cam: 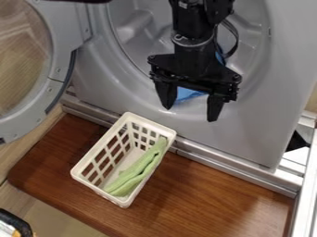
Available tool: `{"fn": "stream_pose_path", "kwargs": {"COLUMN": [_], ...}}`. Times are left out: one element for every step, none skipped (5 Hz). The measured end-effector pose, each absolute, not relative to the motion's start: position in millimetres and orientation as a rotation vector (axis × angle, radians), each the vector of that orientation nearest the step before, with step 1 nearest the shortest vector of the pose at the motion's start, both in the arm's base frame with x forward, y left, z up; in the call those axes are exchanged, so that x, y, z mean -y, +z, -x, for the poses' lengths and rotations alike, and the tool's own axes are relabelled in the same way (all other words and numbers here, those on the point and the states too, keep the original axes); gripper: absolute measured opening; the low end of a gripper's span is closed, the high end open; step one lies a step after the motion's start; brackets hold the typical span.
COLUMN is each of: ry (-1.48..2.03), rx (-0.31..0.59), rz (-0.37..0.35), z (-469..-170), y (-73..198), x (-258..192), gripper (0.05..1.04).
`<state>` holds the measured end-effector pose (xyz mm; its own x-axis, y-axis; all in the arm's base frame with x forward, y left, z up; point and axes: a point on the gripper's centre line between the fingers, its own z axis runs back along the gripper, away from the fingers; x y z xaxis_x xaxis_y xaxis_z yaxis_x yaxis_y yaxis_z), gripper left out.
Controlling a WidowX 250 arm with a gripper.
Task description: Move the white basket to the right
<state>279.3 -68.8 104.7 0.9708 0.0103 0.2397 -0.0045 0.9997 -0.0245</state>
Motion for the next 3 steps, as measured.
{"fn": "stream_pose_path", "kwargs": {"ry": [0.006, 0.017, 0.032], "rx": [0.21, 0.186, 0.163], "rz": [0.02, 0.014, 0.022], "z": [-276.2, -270.3, -266.7], "y": [95.8, 86.6, 73.2], "x": [68.7, 56.1, 44.1], "gripper": [0.999, 0.999, 0.999]}}
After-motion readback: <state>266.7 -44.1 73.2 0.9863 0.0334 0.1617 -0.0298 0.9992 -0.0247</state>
